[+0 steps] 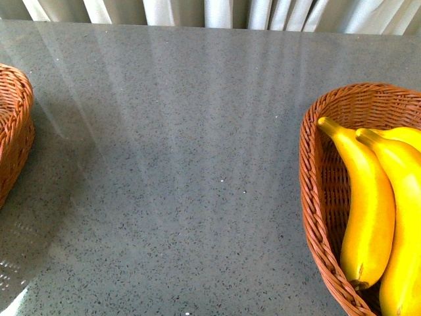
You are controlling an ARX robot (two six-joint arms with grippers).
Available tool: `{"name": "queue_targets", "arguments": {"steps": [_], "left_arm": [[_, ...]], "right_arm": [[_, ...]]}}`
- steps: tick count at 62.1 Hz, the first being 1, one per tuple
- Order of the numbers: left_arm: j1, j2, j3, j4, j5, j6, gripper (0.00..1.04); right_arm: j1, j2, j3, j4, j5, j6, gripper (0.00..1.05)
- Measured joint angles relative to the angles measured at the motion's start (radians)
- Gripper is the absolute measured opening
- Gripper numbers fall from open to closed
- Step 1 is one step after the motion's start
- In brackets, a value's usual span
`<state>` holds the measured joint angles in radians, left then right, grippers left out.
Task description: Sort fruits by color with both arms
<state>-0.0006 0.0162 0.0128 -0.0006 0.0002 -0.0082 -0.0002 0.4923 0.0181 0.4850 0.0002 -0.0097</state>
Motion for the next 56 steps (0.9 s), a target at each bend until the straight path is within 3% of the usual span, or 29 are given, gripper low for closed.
{"name": "queue_targets", "arguments": {"steps": [50, 54, 56], "left_arm": [[0.0, 0.0, 0.0, 0.0, 0.0, 0.0, 0.96], [0.0, 0.0, 0.0, 0.0, 0.0, 0.0, 0.96], [0.0, 0.0, 0.0, 0.0, 0.0, 0.0, 0.96]], "right_arm": [[0.0, -0.322, 0.0, -0.314, 0.0, 0.0, 0.02], [0.0, -0.454, 0.0, -0.472, 0.001, 0.002, 0.02], [0.0, -0.472, 0.0, -0.476, 0.0, 0.002, 0.02]]}}
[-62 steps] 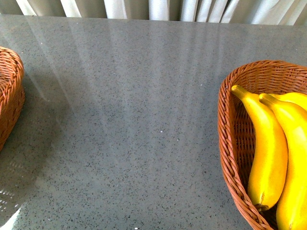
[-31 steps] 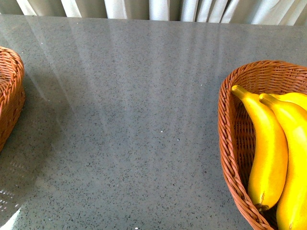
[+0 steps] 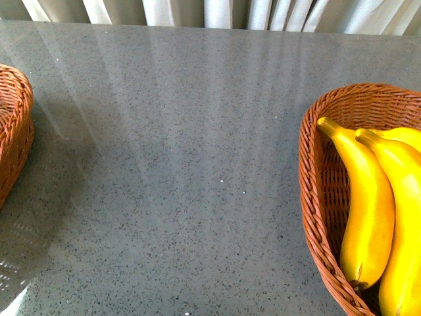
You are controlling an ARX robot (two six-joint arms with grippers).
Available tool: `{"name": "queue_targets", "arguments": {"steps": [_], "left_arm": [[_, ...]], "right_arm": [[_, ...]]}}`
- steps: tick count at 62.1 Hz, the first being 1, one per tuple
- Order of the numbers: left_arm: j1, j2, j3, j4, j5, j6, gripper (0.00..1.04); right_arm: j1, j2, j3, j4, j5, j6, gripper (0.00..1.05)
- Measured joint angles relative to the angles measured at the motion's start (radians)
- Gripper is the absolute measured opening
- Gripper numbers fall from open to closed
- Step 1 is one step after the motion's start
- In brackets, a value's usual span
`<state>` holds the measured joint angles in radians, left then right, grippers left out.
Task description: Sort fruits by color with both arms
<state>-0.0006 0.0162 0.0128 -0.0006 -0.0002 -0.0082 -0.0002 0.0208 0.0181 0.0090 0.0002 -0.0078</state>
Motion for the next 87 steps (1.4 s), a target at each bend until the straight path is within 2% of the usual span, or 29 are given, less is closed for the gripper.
{"name": "queue_targets", "arguments": {"steps": [54, 70, 74, 87], "left_arm": [[0.0, 0.0, 0.0, 0.0, 0.0, 0.0, 0.96], [0.0, 0.0, 0.0, 0.0, 0.0, 0.0, 0.96], [0.0, 0.0, 0.0, 0.0, 0.0, 0.0, 0.96], [0.0, 0.0, 0.0, 0.0, 0.0, 0.0, 0.96]], "right_arm": [[0.0, -0.014, 0.0, -0.007, 0.0, 0.0, 0.02], [0.0, -0.014, 0.0, -0.007, 0.0, 0.0, 0.45], [0.0, -0.014, 0.0, -0.007, 0.0, 0.0, 0.59], [0.0, -0.014, 0.0, -0.007, 0.0, 0.001, 0.96]]}}
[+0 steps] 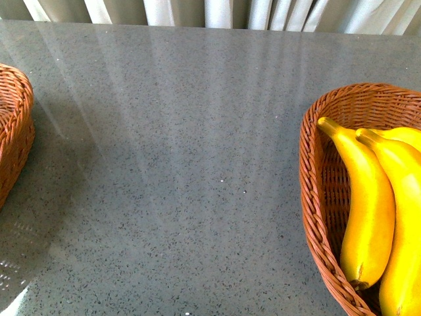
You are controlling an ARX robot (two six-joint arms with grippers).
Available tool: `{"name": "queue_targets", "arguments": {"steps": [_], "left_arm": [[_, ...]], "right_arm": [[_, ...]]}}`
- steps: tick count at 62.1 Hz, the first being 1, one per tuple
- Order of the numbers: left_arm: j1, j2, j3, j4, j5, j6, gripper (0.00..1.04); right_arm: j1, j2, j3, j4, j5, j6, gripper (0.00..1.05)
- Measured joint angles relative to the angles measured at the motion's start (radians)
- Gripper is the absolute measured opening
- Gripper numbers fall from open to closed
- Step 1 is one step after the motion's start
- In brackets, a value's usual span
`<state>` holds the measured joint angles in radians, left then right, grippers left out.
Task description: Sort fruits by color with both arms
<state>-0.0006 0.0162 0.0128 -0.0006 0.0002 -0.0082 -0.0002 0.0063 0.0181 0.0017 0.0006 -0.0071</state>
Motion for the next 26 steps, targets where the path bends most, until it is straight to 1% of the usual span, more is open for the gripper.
{"name": "queue_targets", "arguments": {"steps": [1, 6, 26], "left_arm": [[0.0, 0.0, 0.0, 0.0, 0.0, 0.0, 0.96], [0.0, 0.0, 0.0, 0.0, 0.0, 0.0, 0.96], [0.0, 0.0, 0.0, 0.0, 0.0, 0.0, 0.96]], "right_arm": [[0.0, 0.0, 0.0, 0.0, 0.0, 0.001, 0.97], [0.0, 0.0, 0.0, 0.0, 0.0, 0.001, 0.95], [0.0, 0.0, 0.0, 0.0, 0.0, 0.001, 0.96]]}}
